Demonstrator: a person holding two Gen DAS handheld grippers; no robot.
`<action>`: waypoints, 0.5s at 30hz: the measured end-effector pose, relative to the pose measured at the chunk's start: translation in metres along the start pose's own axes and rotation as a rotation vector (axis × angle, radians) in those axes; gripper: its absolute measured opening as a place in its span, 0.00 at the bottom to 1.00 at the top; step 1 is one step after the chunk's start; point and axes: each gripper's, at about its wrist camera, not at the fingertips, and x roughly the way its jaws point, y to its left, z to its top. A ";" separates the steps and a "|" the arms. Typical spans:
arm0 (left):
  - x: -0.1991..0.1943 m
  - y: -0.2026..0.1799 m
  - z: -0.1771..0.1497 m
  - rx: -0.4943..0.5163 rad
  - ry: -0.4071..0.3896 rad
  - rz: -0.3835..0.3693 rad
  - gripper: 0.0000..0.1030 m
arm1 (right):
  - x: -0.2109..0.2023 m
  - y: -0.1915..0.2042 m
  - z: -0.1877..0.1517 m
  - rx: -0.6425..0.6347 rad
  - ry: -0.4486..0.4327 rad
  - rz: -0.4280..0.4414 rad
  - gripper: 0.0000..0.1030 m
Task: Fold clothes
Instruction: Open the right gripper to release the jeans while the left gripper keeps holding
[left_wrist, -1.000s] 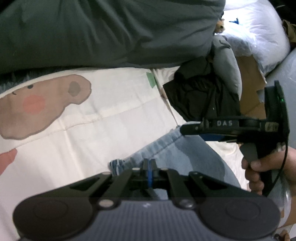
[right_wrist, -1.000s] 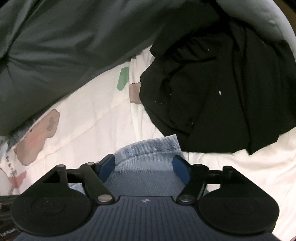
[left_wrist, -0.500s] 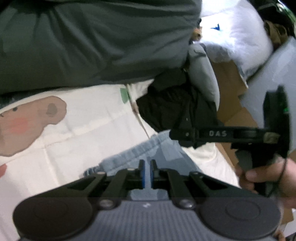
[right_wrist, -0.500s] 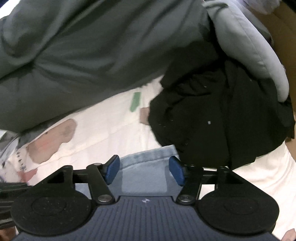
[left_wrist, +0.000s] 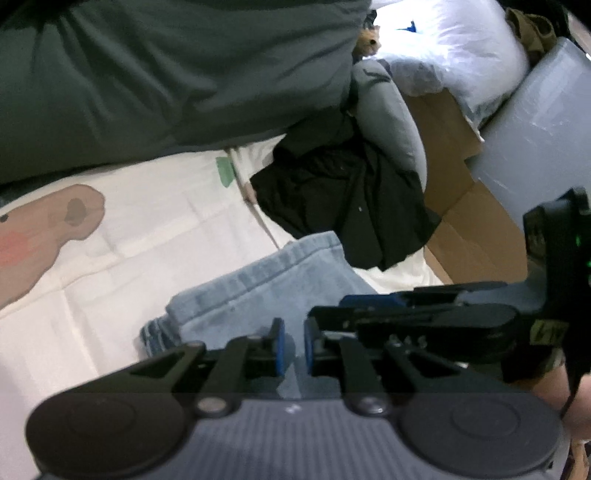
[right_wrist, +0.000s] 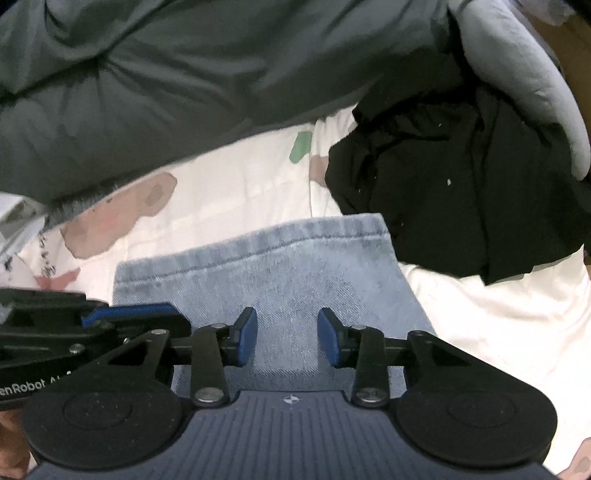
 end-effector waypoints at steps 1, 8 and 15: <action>0.003 0.000 0.000 0.005 0.007 0.006 0.10 | 0.002 0.000 0.000 -0.004 0.001 -0.003 0.42; 0.023 0.002 -0.006 0.030 0.054 0.054 0.03 | 0.014 0.003 -0.009 -0.030 -0.011 -0.021 0.42; 0.025 -0.002 -0.007 0.082 0.064 0.076 0.03 | 0.014 0.000 -0.014 -0.021 -0.026 -0.010 0.43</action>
